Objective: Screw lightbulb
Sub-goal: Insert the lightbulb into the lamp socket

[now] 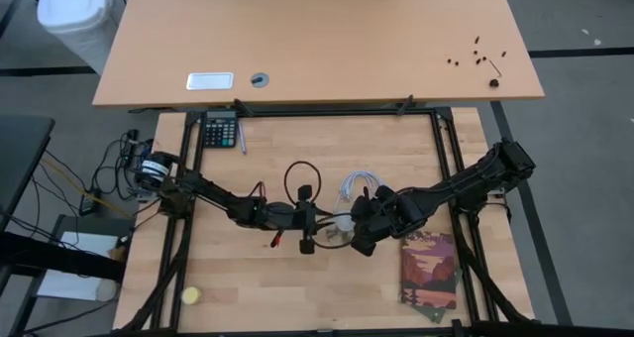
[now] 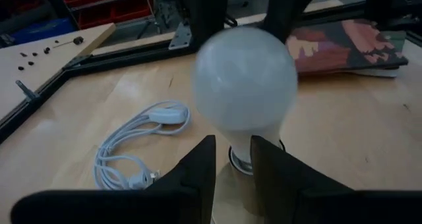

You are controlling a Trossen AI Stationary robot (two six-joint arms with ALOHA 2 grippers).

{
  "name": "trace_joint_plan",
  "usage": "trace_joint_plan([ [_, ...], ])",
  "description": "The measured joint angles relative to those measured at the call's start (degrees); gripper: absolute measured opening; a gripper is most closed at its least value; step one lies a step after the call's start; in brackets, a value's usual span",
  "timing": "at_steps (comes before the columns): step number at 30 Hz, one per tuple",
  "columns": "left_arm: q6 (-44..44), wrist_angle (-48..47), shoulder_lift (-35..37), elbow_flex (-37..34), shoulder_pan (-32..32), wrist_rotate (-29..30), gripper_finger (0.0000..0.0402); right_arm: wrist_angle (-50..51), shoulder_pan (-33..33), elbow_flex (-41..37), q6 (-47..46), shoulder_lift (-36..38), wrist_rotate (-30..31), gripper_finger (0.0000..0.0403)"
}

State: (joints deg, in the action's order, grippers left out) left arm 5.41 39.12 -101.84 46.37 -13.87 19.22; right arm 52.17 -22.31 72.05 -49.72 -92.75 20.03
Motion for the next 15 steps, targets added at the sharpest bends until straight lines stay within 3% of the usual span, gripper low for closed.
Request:
trace_joint_plan([
  [15,-0.14,-1.98,-0.02,0.00,0.00,0.02,0.0099,-3.26,-0.13,0.00,4.70,0.00,-0.50,0.0220],
])
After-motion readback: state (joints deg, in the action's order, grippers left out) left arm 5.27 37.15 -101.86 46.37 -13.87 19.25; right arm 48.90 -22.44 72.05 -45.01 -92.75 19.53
